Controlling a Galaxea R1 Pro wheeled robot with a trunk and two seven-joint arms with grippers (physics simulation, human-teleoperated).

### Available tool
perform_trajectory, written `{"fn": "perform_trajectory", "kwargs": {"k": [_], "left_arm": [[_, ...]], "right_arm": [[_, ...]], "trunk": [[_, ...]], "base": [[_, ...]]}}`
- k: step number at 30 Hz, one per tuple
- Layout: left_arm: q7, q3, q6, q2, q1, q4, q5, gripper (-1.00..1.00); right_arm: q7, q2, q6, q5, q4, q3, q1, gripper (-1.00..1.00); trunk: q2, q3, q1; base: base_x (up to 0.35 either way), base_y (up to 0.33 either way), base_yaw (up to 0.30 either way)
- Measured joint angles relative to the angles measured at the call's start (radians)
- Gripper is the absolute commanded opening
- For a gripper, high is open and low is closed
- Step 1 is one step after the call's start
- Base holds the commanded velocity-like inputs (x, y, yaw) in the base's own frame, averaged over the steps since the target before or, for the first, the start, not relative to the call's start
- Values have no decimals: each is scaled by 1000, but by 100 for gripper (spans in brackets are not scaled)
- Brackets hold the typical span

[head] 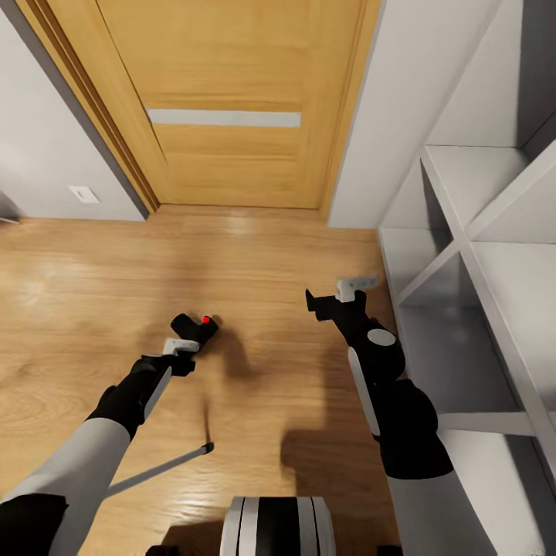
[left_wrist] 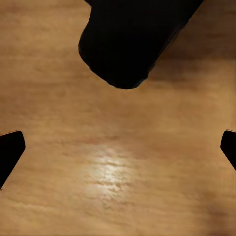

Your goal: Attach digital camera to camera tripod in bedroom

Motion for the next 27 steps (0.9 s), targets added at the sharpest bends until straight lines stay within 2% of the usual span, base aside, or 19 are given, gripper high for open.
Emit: {"fn": "perform_trajectory", "kwargs": {"k": [2, 11, 27], "left_arm": [[0, 0, 0, -5, 0, -10, 0, 100], [0, -1, 2, -12, 0, -68, 3, 100], [0, -1, 8, -12, 0, -73, 4, 100]], "right_arm": [[1, 0, -1, 0, 9, 0, 0, 100], [1, 0, -1, 1, 28, 0, 0, 100], [1, 0, -3, 0, 30, 0, 0, 100]], "trunk": [[0, -8, 1], [-1, -8, 1], [-1, -8, 1]], "base": [[0, 0, 0], [0, 0, 0], [0, 0, 0]]}}
